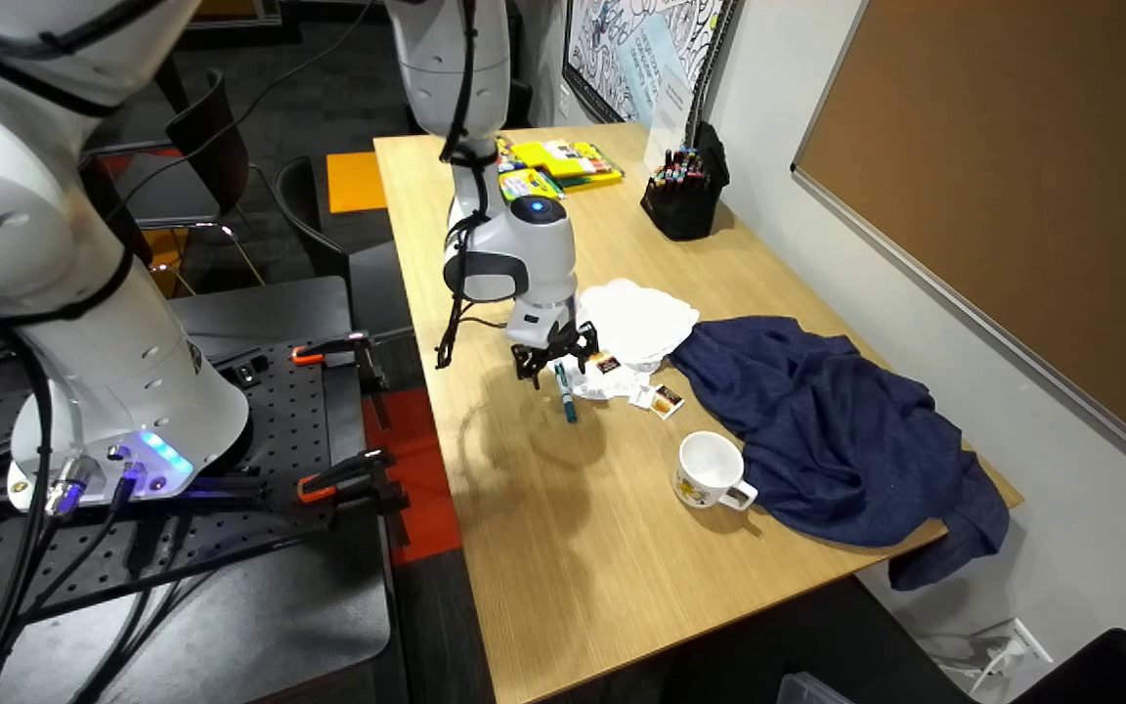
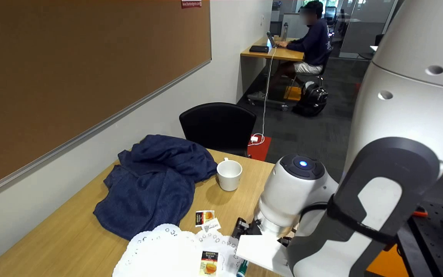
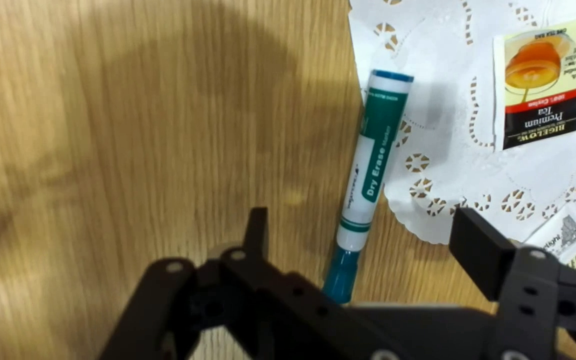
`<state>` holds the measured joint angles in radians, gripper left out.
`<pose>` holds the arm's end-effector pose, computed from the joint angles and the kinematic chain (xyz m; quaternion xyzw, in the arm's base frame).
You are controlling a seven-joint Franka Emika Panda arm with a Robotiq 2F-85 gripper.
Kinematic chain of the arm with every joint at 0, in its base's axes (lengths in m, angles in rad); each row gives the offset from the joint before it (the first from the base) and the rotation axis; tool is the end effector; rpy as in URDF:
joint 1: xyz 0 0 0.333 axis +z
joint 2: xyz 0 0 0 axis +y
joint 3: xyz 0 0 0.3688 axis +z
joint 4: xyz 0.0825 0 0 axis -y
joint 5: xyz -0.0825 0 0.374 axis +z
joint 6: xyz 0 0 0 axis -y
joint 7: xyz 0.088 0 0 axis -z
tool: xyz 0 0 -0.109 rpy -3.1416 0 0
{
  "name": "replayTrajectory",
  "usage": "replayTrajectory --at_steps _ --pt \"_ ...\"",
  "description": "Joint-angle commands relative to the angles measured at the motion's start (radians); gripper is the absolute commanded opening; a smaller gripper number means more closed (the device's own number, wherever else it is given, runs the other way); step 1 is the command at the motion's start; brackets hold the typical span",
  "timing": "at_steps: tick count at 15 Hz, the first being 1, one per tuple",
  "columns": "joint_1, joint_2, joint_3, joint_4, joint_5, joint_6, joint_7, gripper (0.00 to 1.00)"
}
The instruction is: Put the marker in the mug
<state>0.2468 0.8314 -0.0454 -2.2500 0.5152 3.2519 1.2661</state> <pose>0.5257 0.0559 0.0610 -0.7066 0.7019 -0.0792 0.0421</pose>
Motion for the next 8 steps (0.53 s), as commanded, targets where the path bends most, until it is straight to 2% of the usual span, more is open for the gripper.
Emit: replayTrajectory --at_steps 1,3,4,8 --pt "-0.006 0.02 -0.011 0.047 0.001 -0.06 0.01 0.83" --pt "-0.001 0.031 -0.019 0.065 0.0 -0.08 0.014 0.75" --pt "0.003 0.038 -0.023 0.075 -0.001 -0.093 0.017 0.79" --pt "0.007 0.056 -0.032 0.107 -0.007 -0.136 0.025 0.75"
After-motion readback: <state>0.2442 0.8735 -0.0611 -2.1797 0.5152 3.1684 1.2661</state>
